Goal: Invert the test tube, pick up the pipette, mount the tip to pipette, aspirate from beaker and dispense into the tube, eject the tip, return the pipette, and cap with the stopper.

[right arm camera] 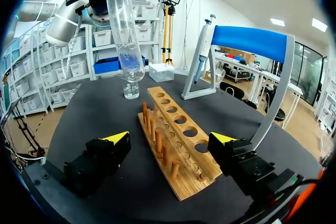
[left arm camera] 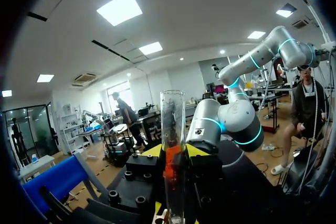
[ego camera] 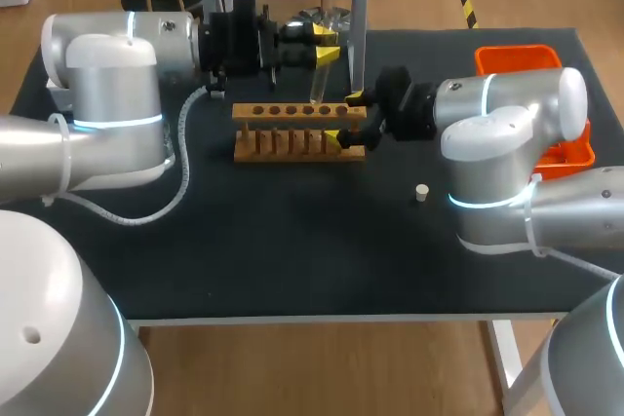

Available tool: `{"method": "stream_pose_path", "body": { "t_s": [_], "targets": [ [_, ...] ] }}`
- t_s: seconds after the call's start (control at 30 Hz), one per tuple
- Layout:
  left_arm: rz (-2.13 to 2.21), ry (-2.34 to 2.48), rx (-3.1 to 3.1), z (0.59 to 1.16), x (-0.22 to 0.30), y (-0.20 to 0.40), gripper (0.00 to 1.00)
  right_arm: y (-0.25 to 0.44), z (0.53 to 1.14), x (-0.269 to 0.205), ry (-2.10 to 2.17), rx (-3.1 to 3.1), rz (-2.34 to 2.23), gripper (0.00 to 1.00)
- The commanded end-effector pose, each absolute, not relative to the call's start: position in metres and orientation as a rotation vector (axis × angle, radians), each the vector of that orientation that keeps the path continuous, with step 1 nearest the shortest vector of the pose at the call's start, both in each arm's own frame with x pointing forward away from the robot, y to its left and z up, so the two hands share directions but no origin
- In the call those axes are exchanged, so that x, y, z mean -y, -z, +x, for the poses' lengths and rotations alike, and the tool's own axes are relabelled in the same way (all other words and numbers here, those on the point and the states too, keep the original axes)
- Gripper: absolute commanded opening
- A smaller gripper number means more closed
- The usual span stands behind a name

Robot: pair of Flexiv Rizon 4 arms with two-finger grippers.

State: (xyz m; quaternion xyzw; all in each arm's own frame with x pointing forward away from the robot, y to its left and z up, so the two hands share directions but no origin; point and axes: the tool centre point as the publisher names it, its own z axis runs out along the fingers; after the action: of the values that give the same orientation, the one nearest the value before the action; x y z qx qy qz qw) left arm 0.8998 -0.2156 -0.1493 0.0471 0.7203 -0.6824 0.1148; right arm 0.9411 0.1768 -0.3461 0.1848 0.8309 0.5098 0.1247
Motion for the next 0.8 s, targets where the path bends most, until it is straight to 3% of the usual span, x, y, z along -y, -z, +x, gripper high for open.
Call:
{"method": "stream_pose_path", "body": {
  "t_s": [0.03, 0.8],
  "targets": [
    [0.146, 2.006, -2.118, 0.9044, 0.2173, 0.1489, 0.00, 0.3463, 0.9406, -0.1767, -1.485, -2.420, 0.539, 1.00],
    [0.090, 2.020, -2.111, 0.9133, 0.2164, 0.1483, 0.00, 0.3463, 0.9439, -0.1809, -1.464, -2.391, 0.547, 1.00]
  ]
}}
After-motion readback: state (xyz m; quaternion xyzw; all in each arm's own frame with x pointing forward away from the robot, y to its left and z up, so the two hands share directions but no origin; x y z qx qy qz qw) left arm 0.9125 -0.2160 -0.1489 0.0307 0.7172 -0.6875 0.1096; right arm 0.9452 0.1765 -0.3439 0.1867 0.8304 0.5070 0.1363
